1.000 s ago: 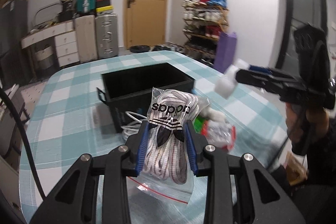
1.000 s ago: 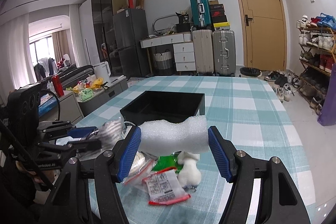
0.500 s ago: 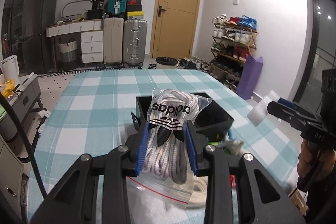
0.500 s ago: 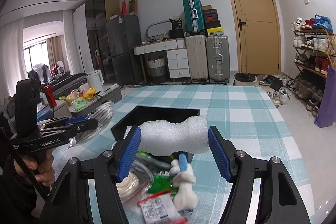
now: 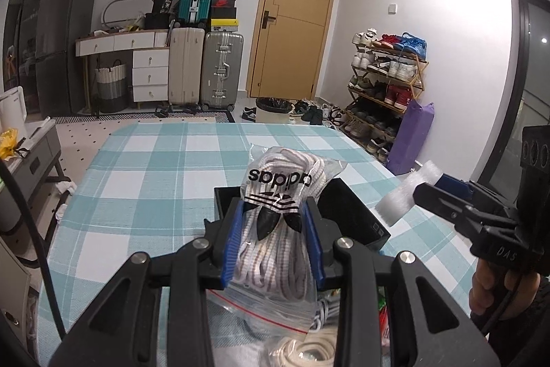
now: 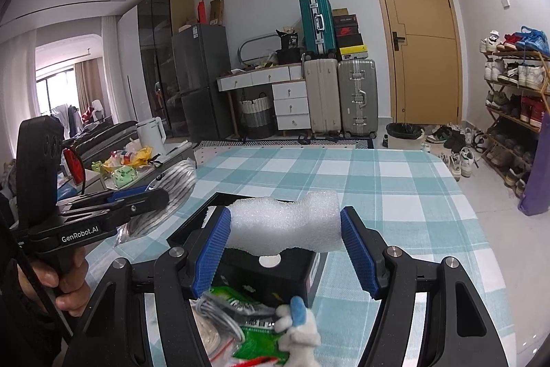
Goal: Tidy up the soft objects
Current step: 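Carry the foam tube and shoelace bag with both tools over the black box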
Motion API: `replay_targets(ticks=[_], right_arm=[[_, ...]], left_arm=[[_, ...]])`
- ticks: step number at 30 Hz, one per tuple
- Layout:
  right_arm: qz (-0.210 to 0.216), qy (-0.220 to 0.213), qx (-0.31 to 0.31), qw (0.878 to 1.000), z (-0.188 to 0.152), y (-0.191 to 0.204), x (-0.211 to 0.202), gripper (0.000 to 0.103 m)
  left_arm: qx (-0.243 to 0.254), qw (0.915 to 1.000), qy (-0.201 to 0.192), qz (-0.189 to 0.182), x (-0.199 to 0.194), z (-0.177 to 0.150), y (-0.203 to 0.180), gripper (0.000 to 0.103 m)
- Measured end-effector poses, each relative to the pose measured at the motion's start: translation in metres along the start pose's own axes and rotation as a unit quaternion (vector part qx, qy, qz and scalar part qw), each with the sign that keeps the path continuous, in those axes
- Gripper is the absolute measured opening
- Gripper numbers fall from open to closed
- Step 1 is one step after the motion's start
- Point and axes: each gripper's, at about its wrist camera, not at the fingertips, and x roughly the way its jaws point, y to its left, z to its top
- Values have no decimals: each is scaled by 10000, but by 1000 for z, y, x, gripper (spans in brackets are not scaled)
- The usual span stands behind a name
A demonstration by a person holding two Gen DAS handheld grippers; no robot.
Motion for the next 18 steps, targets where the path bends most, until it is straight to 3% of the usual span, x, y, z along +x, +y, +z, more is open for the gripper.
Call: replay_targets(ticks=[18], right_arm=[[-83,500,-390,9980,-1,-1,64,67]], left_arm=[[161,9988,448,88,54,0,-10,32]])
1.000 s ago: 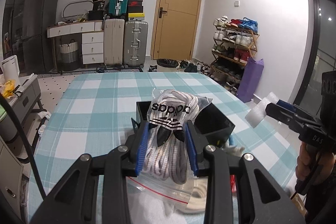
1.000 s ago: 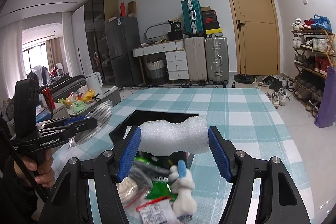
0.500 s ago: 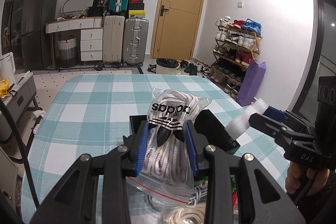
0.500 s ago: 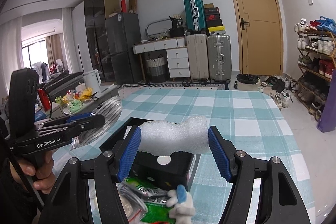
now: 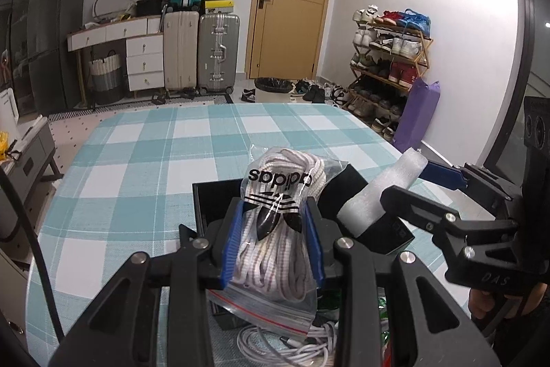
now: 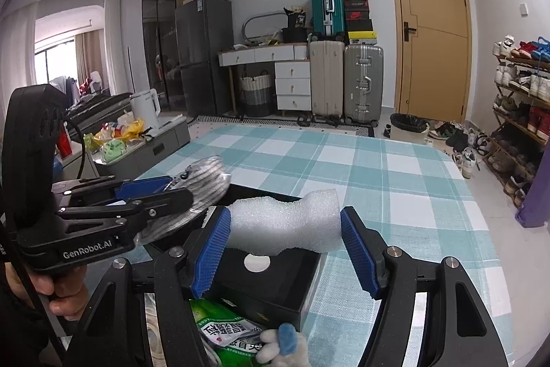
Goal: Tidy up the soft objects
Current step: 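Carry the foam tube and shoelace bag with both tools over the black box, then open both tools to drop the foam tube and shoelace bag into the box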
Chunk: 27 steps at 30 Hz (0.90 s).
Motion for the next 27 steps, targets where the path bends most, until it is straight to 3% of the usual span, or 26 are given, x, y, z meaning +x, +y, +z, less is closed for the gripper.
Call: replay_targets(ticks=[10,23,26,27], right_arm=[[153,320,-593,9976,-4,15,25,67],[198,473,-686,9963,-7,18,37,67],[198,503,-688,9962,-7,17,38,71],[189,513,-684,9962,-7,17,37,79]], left_arm=[[18,9999,113,48,13,2,2,33],[38,9998,161,-68,23,6,4,33],[53,9998,192,-67,25,6,3,35],[67,9998,195,-72,25,6,2,36]])
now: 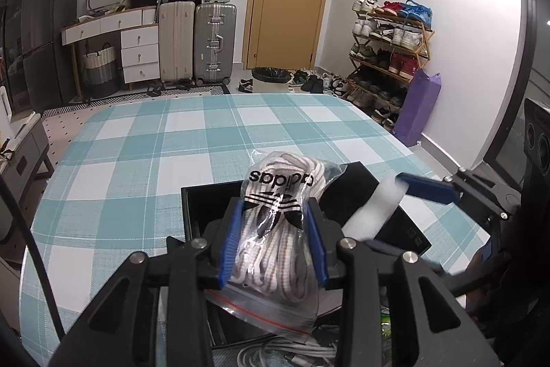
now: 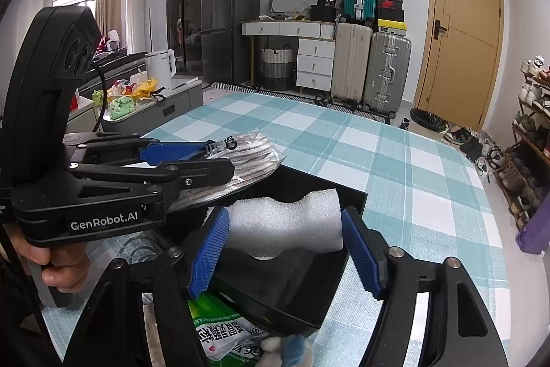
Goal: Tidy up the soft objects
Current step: 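Open both tools to drop the foam tube and shoelace bag into the box, then move both tools back toward the remaining items beside the box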
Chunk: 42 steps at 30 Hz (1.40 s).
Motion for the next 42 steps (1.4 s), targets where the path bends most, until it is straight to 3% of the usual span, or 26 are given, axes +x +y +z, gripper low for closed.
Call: replay_targets(ticks=[3,8,10,11,20,42], right_arm=[[20,-117,18,9999,-2,-2,-8,87],[-171,-103,154,9997,-5,-9,-19,96],[-215,-140,250,9994,-9,-12,-27,100],[-253,-167,287,9991,-11,-13,-31,101],[-357,-178,552,9977,-29,-22,-63,102],[-402,177,709,9965,-80,-1,-101,102]], left_arm=[[49,10000,23,-44,-2,-1,-1,41],[73,10000,-41,-7,-13,-3,-3,67],[69,9999,-126,81,-19,-3,-4,95],[71,9996,-229,123,-24,-4,-4,97],[301,9984,-367,317,-59,-20,-7,102],[366,9989,2,303,-83,-75,-22,103]])
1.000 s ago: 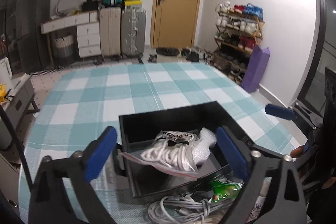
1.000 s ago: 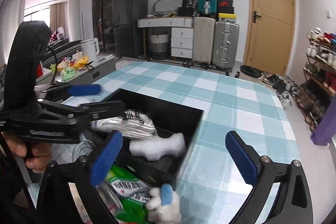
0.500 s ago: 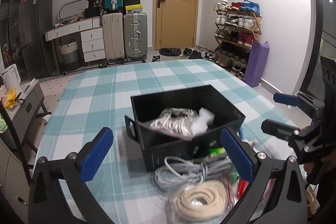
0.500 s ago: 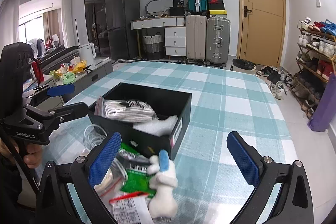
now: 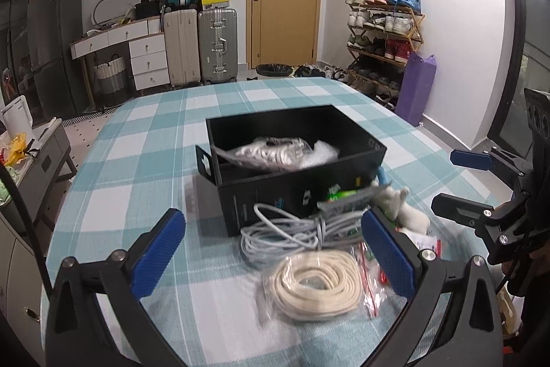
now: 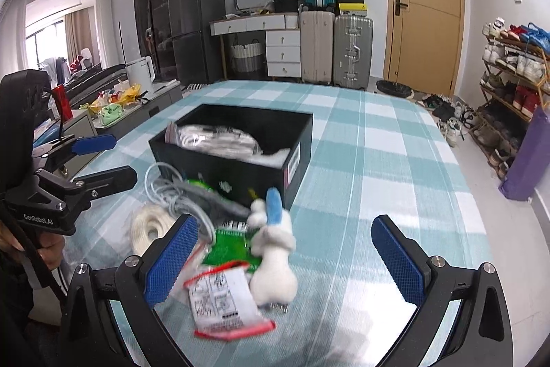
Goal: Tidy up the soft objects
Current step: 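Move both tools back toward the remaining items beside the box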
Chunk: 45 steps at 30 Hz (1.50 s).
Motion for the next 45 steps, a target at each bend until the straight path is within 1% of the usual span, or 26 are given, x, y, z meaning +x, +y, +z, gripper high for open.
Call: replay_targets(ticks=[10,15,19,24,26,27,29,32,34,38,39,42,45], right_arm=[[91,348,-37,9993,-28,7,-1,102],[167,420,-30,9990,-34,12,0,102],[233,477,-119,9985,-37,17,1,102],[316,591,-196,9976,-41,23,6,102],[369,621,-203,9972,-42,24,7,102],[378,624,-202,9971,-43,24,8,102],[411,623,-206,9970,-43,25,8,102],[485,625,-217,9966,-44,26,8,101],[573,632,-224,9961,-45,27,8,100],[713,668,-226,9950,-48,30,8,92],[746,686,-224,9946,-48,30,9,89],[859,684,-245,9937,-49,32,7,85],[1024,603,-328,9924,-50,37,2,84]], left_arm=[[50,9999,155,-28,1,-21,-6,103],[68,9998,162,88,3,-28,-6,103],[156,9998,58,66,-1,-27,-7,103],[314,9994,-81,-145,-6,-24,-11,103],[425,9990,-83,-128,-5,-24,-13,103],[454,9989,-37,-108,-3,-25,-13,103],[448,9988,93,-196,2,-27,-13,103],[380,9988,160,-274,5,-29,-11,103],[347,9985,233,-354,7,-30,-10,103],[272,9980,354,-458,10,-31,-7,103],[277,9979,371,-451,10,-32,-8,103],[287,9979,372,-455,10,-32,-8,103],[334,9977,365,-457,10,-33,-9,103]])
